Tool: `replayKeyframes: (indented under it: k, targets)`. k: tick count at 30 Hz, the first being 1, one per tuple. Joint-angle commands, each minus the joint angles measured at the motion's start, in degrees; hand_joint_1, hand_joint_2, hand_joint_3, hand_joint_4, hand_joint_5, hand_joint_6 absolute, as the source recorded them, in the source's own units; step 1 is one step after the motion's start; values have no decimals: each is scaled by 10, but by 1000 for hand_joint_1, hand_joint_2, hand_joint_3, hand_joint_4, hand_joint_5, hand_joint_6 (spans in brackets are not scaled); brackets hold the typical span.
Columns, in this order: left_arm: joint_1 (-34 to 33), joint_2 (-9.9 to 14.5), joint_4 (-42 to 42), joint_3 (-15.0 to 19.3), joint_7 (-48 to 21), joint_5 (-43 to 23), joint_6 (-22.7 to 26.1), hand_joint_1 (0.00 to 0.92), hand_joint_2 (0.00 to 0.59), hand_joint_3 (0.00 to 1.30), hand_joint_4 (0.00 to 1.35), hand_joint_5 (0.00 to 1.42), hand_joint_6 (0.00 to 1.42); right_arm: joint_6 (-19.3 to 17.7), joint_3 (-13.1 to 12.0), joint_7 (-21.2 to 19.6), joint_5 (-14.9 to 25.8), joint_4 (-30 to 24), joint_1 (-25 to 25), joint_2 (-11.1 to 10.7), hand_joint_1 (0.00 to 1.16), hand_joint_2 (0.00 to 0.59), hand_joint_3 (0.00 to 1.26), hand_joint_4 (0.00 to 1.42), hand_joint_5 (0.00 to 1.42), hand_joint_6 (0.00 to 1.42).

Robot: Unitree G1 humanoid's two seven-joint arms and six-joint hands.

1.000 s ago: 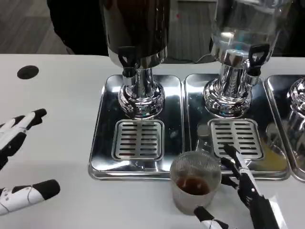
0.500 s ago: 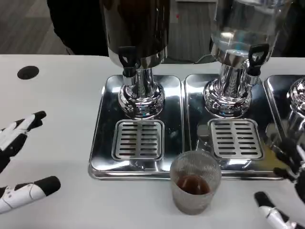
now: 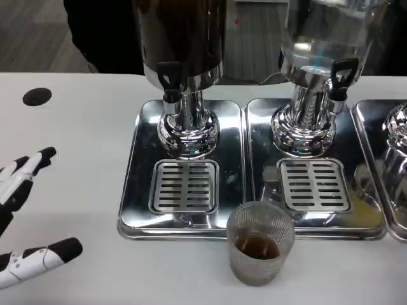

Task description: Grasp the cup under the faucet to collect the drink, then remove the cup.

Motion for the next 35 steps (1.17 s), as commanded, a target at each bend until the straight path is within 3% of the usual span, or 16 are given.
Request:
replayKeyframes:
  k: [1,5,8,12,15,23,27,35]
  targets:
    - [7,-3,-1,12,37,35,-8,0,12,0,0,0,0,37,-28,-42,-83,-57,17,7,718,558,439,408,339,280]
    - [21,-5,-14,21,62,62,-4,0,21,8,0,0,0,87,-34,-74,-161,-117,30,15,729,575,446,398,304,228]
    - [31,-10,-19,23,78,77,-3,0,30,36,0,0,0,163,-23,-89,-239,-180,41,28,741,581,444,380,276,202]
    - [33,-27,-12,13,95,76,-2,0,38,63,0,0,0,216,-6,-89,-272,-220,52,35,767,575,444,355,257,176]
    - [31,-42,-7,1,104,82,-2,0,41,81,0,0,0,237,2,-91,-278,-241,63,35,778,575,444,356,247,161]
    - [31,-69,-6,-33,122,93,0,0,58,110,0,0,0,250,-11,-88,-245,-265,84,22,797,579,445,341,244,143]
    - [48,-85,-18,-35,133,88,-2,0,84,122,0,0,0,248,-16,-89,-224,-270,86,20,808,580,445,328,232,141]
    - [82,-109,-38,-27,151,79,-14,0,79,133,0,0,0,245,-19,-98,-201,-276,87,27,810,576,438,327,231,138]
